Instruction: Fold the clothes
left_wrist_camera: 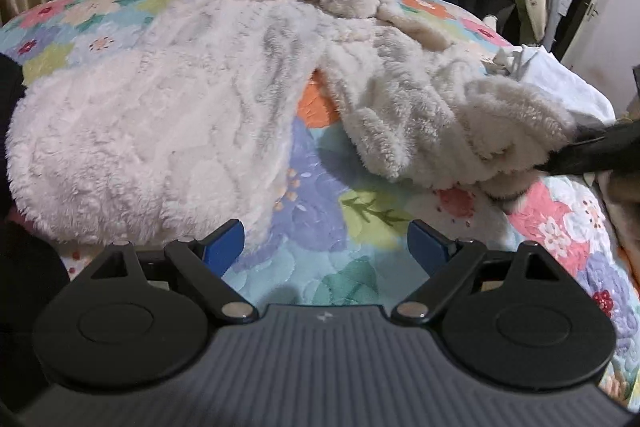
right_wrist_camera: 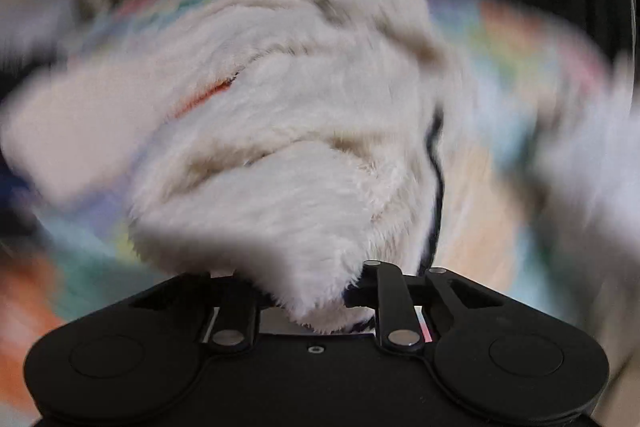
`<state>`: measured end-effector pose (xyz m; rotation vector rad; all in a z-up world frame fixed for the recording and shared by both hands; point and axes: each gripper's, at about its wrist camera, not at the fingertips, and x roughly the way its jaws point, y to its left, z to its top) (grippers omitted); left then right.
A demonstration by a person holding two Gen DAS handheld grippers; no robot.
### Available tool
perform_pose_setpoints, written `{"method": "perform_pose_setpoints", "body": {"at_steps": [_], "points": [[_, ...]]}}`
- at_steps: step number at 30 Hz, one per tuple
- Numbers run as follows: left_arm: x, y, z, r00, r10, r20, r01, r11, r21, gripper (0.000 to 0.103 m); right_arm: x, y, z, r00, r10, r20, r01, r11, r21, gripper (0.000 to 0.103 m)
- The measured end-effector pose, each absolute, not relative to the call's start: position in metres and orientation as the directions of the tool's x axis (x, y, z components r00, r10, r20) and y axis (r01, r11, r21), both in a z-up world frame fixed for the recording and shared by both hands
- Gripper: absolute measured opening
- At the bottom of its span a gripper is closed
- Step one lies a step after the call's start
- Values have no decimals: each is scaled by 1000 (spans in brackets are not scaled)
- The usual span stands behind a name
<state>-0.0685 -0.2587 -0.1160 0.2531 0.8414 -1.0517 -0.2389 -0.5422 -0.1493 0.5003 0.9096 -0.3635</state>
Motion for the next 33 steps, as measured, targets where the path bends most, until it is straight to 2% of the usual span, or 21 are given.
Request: {"method": "perform_pose_setpoints", "body": {"at_steps": [1,2,4,5,6,7,9,11,13,15,17,19,23,24,26,29,33], "points": [[-68,-257,-115,232,-665,-710,839,506,-200,89,-246,-553,-145,586,16,-810,532,747,399,23],[-67,-255,-112,233,-672,-703,836,508,-208,89,-257,-558,-137,660,124,-741,495,670,553,23],[-63,-249,-103,239,-691,-682,828,512,-229,89,-272,-559,-115,750,226,-622,410,578,705,22],[-62,-245,-98,243,-700,-672,825,514,-237,89,-281,-556,-100,804,278,-525,332,524,785,21],[-60,-241,-93,247,-708,-661,821,515,-245,89,-291,-553,-89,859,337,-386,221,437,872,15],[-58,-237,-87,250,-717,-651,817,517,-256,89,-300,-551,-77,894,380,-238,104,342,934,13],[-54,-229,-77,241,-743,-624,811,507,-291,90,-317,-548,-62,912,407,-59,-44,239,970,5],[-52,-225,-74,227,-759,-610,810,495,-315,91,-333,-546,-51,913,370,-171,38,340,940,5],[-54,-227,-79,185,-757,-627,820,470,-326,92,-345,-543,-58,862,272,-428,242,521,819,8],[-61,-235,-93,108,-737,-667,831,436,-346,92,-351,-538,-81,791,220,-571,361,586,726,15],[-71,-244,-110,21,-705,-709,836,401,-374,92,-356,-530,-110,768,240,-594,412,524,745,22],[-85,-253,-131,-22,-636,-771,851,393,-349,92,-351,-518,-134,747,276,-605,439,479,760,45],[-105,-261,-158,-19,-494,-869,882,402,-248,92,-317,-495,-155,684,354,-637,438,499,748,51],[-105,-259,-159,-33,-478,-878,879,404,-253,92,-309,-483,-148,654,366,-662,404,571,715,51],[-101,-251,-153,-31,-486,-874,869,418,-263,92,-294,-459,-135,591,380,-712,318,701,638,51],[-93,-239,-140,-27,-496,-868,862,428,-271,92,-279,-415,-114,533,357,-767,158,849,505,59],[-88,-219,-135,-69,-493,-867,840,441,-318,92,-266,-382,-137,420,319,-850,90,917,389,70]]}}
